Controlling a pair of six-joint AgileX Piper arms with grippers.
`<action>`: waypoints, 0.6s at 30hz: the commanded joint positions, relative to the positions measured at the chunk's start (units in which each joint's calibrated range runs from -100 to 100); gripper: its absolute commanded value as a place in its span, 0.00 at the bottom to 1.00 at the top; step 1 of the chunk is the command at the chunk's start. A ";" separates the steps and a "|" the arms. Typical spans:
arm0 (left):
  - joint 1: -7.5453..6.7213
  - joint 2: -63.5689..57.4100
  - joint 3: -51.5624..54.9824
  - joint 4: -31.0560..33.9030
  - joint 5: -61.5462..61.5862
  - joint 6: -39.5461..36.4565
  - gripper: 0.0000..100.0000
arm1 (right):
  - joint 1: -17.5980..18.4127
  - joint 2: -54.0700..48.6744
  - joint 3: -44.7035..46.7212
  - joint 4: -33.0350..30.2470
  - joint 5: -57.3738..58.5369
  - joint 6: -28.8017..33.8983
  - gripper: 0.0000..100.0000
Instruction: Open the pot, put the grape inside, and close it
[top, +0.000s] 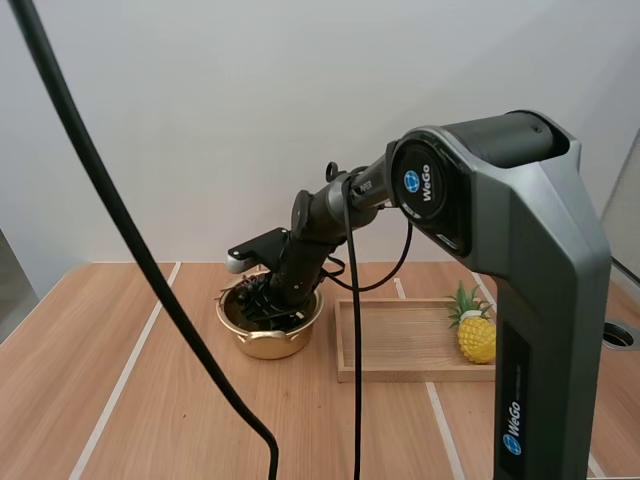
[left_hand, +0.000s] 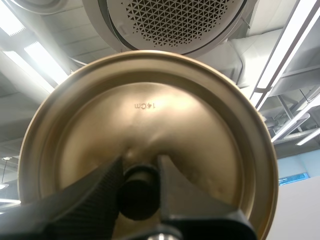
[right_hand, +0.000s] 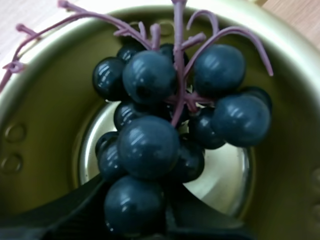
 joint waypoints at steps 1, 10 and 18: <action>0.04 -0.10 -0.42 0.52 -1.30 -0.48 0.00 | -0.38 0.59 1.11 -2.85 6.28 -0.42 0.00; 0.04 -0.10 -0.42 0.52 -1.30 -0.48 0.00 | -0.38 0.56 1.11 -2.44 6.94 -0.31 0.00; 0.04 -0.10 -0.42 0.52 -1.30 -0.48 0.00 | -0.38 0.26 1.11 0.53 7.60 -0.61 1.00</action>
